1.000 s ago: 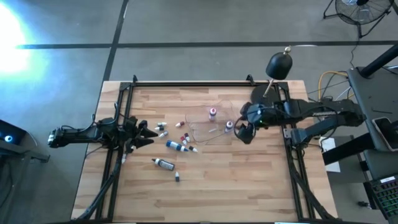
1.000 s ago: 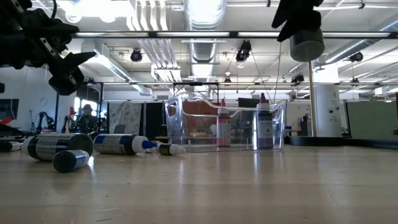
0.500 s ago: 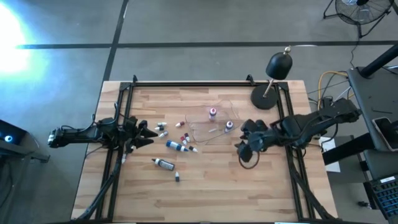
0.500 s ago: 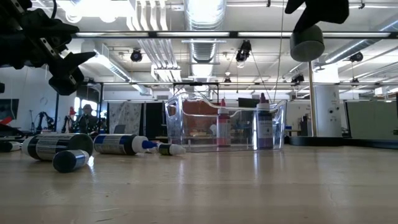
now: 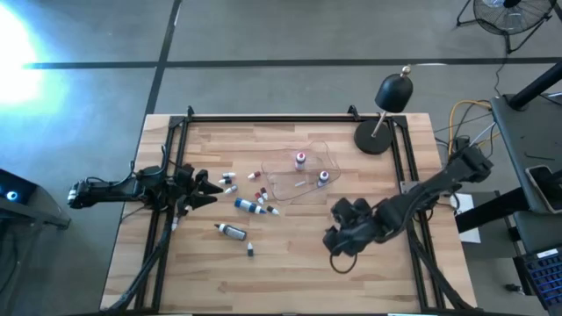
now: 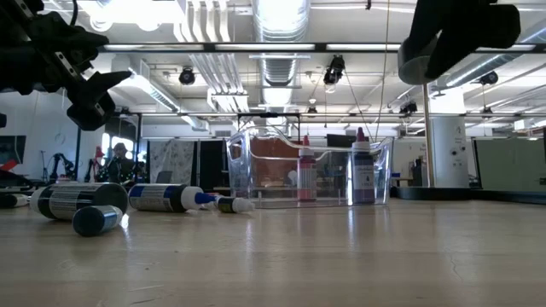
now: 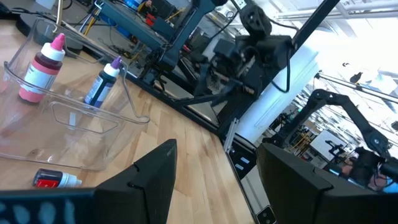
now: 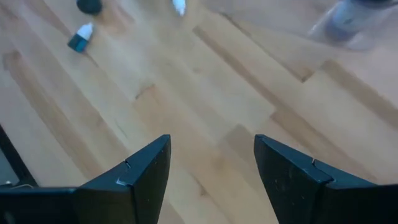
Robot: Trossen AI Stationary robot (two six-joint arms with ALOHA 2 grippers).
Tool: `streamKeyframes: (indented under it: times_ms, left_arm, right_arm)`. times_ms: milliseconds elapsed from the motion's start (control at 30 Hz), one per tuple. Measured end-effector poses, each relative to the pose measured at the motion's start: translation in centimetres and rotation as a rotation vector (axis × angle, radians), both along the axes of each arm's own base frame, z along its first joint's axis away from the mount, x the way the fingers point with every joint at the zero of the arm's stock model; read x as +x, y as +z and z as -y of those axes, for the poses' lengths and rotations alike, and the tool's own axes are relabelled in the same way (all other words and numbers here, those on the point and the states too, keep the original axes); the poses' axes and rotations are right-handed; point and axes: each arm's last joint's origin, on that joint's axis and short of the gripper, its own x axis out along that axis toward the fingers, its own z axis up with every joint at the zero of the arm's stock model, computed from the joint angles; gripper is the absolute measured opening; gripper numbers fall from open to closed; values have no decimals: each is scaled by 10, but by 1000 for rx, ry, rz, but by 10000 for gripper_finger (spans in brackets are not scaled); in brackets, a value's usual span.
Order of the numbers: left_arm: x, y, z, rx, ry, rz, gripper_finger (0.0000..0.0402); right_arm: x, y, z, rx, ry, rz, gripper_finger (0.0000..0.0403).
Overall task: Pick & Place food coloring
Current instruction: Put the small brown food coloring bottle into the transparent container
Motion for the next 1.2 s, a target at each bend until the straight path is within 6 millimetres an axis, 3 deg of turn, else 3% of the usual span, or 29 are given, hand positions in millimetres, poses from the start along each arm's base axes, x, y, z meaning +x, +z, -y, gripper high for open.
streamKeyframes:
  times_ms: [267,633,800,1067,1200]
  left_arm:
    - [0,0,0,0,0,0,197]
    - [0,1,-1,-4,18,8,197]
    - [-2,16,-4,-408,94,143,197]
    - [-5,22,-16,-494,480,283,197]
    - [-8,23,-19,-630,589,354,197]
  right_arm:
    - [7,-16,-8,24,-2,-51,224]
    - [17,-13,19,-17,121,-112,224]
    - [20,-12,33,-69,170,-145,224]
    - [28,-19,70,-145,215,-201,218]
    - [31,-19,80,-153,204,-205,211]
